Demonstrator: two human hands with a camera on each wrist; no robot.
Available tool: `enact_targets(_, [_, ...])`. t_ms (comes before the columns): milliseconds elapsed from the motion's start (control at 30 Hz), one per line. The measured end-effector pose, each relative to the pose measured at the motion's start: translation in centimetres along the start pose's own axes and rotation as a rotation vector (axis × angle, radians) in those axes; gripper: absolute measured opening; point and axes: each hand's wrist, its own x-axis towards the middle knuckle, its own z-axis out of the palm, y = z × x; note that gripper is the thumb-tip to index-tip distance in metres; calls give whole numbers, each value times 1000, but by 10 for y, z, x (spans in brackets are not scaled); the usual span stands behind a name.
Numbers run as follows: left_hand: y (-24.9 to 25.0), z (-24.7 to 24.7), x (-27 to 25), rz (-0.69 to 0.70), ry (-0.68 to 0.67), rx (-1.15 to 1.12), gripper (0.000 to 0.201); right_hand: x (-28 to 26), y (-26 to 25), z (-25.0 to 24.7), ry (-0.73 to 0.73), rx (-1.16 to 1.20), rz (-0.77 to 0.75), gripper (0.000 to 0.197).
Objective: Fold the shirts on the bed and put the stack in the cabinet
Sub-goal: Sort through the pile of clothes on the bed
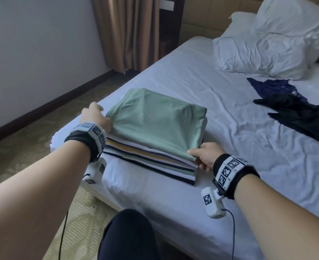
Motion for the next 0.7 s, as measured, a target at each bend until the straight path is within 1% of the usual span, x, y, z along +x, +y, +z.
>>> enact_targets(33, [7, 5, -4, 127, 92, 151, 46, 2, -1, -2, 26, -100, -29, 21])
enact_targets(67, [16, 10, -10, 283, 157, 223, 51, 5, -2, -4, 69, -213, -54, 26])
enact_targets(100, [27, 17, -17, 429, 148, 244, 55, 7, -6, -8, 128, -312, -74, 31])
enact_targets(133, [35, 25, -23, 532, 72, 264, 58, 10, -11, -11, 188, -387, -95, 34])
enact_targets(167, [39, 37, -24, 572, -42, 302, 61, 15, -18, -14, 235, -442, -134, 36])
enact_targets(200, [40, 48, -25, 561, -157, 370, 64, 20, -25, -15, 266, -488, -191, 36])
enact_targets(233, [39, 58, -23, 532, -244, 438, 66, 26, -33, -16, 278, -534, -264, 37])
enact_targets(267, [35, 67, -20, 510, -294, 493, 68, 32, -41, -15, 274, -586, -346, 40])
enact_targets(333, [26, 78, -14, 507, -327, 559, 72, 45, -58, -9, 214, -708, -504, 50])
enact_targets(400, [19, 84, -10, 507, -337, 563, 75, 61, -74, 2, 107, -834, -600, 57])
enact_targets(467, [15, 87, -10, 509, -342, 562, 76, 81, -81, 15, 1, -973, -605, 60])
enact_targets(533, [11, 90, -12, 516, -342, 559, 76, 101, -73, 27, -72, -1083, -565, 62])
enact_targets(633, [9, 97, -8, 514, -349, 561, 76, 124, -52, 38, -122, -1080, -481, 64])
enact_targets(700, [10, 101, -5, 509, -366, 551, 75, 133, -47, 40, -128, -1071, -465, 65])
